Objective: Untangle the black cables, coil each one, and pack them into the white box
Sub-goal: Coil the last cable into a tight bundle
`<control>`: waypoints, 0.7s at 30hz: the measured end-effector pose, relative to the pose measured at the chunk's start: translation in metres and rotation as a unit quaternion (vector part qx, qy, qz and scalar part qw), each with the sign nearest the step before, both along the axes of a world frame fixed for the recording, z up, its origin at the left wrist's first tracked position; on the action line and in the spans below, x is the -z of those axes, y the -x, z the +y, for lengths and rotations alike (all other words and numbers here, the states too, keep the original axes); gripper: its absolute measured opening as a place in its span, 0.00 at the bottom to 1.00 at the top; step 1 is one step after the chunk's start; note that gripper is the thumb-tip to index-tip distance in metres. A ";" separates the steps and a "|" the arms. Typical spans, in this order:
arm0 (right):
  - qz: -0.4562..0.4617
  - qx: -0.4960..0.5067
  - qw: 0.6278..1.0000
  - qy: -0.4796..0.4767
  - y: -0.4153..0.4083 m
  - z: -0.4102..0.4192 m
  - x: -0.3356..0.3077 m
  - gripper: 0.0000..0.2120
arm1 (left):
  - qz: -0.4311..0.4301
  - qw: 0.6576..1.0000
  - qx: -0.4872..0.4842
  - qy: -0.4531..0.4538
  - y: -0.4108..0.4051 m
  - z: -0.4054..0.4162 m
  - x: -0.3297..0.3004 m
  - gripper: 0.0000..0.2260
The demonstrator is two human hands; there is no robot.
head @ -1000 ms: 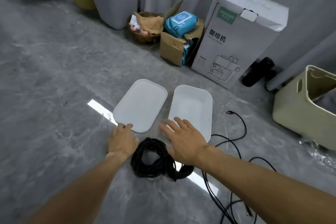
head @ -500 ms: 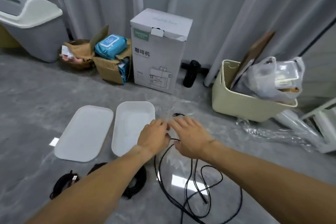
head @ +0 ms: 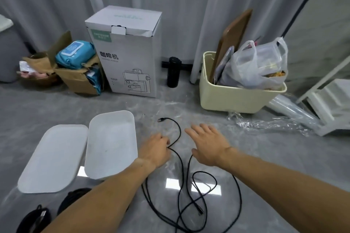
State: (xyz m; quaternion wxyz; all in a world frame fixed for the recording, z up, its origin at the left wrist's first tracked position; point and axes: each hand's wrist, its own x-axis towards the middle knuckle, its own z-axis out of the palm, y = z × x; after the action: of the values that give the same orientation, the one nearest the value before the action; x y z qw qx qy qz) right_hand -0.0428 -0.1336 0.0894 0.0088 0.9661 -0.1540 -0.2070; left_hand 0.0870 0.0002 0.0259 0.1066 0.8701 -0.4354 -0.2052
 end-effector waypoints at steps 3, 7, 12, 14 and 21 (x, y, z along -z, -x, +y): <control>0.002 0.011 1.000 -0.012 0.006 -0.005 0.018 0.32 | 0.005 1.000 -0.003 -0.016 -0.001 -0.007 0.018 0.16; 0.011 0.016 1.000 -0.021 0.012 -0.009 0.047 0.32 | 0.012 0.999 -0.016 -0.041 -0.001 -0.015 0.046 0.16; 0.035 0.010 0.999 -0.024 0.015 -0.020 0.071 0.33 | 0.019 0.998 -0.034 -0.053 -0.008 -0.026 0.076 0.14; 0.038 0.011 0.999 -0.024 0.015 -0.026 0.077 0.33 | 0.022 0.997 -0.046 -0.059 -0.010 -0.029 0.086 0.13; 0.044 0.021 0.998 -0.027 0.017 -0.045 0.094 0.32 | 0.046 0.994 -0.073 -0.060 -0.010 -0.043 0.115 0.10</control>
State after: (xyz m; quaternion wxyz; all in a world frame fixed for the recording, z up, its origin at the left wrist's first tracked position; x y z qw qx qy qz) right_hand -0.0600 -0.1781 -0.0051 -0.0147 0.9526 -0.1678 -0.2531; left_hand 0.0972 -0.0430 -0.0890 0.0892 0.8940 -0.3523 -0.2621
